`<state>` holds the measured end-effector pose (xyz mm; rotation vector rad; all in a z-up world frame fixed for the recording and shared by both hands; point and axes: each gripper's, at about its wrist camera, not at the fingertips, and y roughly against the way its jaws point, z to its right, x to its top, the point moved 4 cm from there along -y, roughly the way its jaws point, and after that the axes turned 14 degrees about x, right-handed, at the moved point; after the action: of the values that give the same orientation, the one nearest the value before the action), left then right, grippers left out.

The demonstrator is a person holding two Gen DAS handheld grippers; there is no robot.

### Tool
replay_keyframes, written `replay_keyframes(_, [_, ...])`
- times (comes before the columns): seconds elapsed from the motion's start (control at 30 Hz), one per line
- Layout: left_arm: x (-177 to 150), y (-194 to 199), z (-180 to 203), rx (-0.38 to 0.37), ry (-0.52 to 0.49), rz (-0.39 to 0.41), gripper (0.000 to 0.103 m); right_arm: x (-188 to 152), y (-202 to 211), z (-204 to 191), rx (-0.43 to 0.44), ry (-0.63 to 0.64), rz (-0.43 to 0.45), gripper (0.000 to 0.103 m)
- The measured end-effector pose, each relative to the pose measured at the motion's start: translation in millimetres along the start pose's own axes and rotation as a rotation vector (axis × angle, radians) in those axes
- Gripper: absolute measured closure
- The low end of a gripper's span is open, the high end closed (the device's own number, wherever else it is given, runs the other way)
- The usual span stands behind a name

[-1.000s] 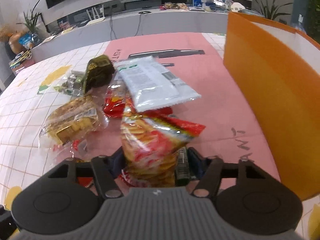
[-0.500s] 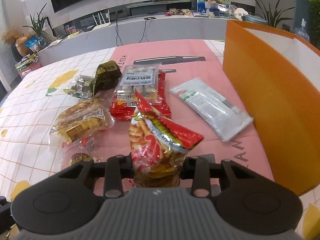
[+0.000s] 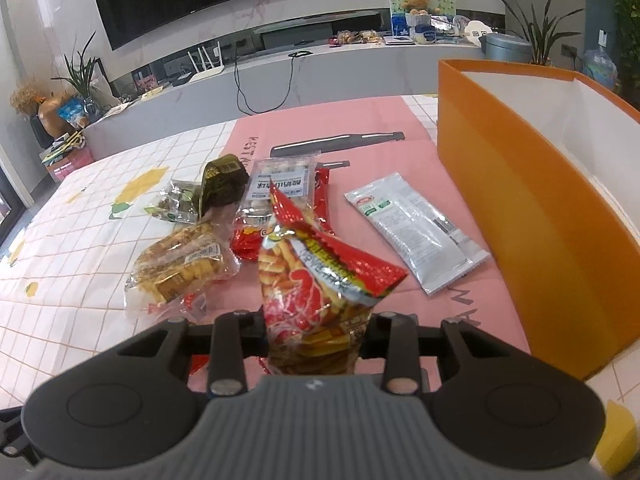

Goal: Organize snacks
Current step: 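Close the left gripper on the white potato sticks bag while the right gripper holds the red bag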

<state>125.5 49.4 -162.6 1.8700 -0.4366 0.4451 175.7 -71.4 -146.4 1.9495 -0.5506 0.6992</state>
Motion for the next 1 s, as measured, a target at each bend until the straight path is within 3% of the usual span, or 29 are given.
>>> replay_keyframes(0.03, [-2.4, -1.4, 0.1, 0.002, 0.008, -0.013, 0.026, -0.3, 1.0, -0.1, 0.002, 0.0, 0.0, 0.069])
replay_keyframes(0.07, [-4.7, -3.1, 0.0, 0.004, 0.014, -0.03, 0.033, -0.5, 2.0, -0.6, 0.004, 0.002, 0.001, 0.069])
replay_keyframes(0.13, [-7.9, -2.0, -3.2, -0.037, 0.064, -0.049, 0.059, -0.5, 4.7, -1.5, 0.006, 0.007, 0.005, 0.069])
replay_keyframes(0.33, [-9.7, 1.8, -8.3, -0.018, 0.082, -0.082, 0.071, 0.7, 11.2, -1.0, 0.014, 0.001, 0.019, 0.069])
replay_keyframes(0.77, [1.3, 16.3, -16.9, -0.042, 0.126, 0.0, 0.075, 1.4, 20.7, -3.0, 0.029, 0.006, 0.036, 0.069])
replay_keyframes(1.0, [29.5, 8.5, -23.1, -0.145, 0.175, 0.062, 0.075, 2.2, 21.2, 2.3, 0.03, -0.011, 0.04, 0.069])
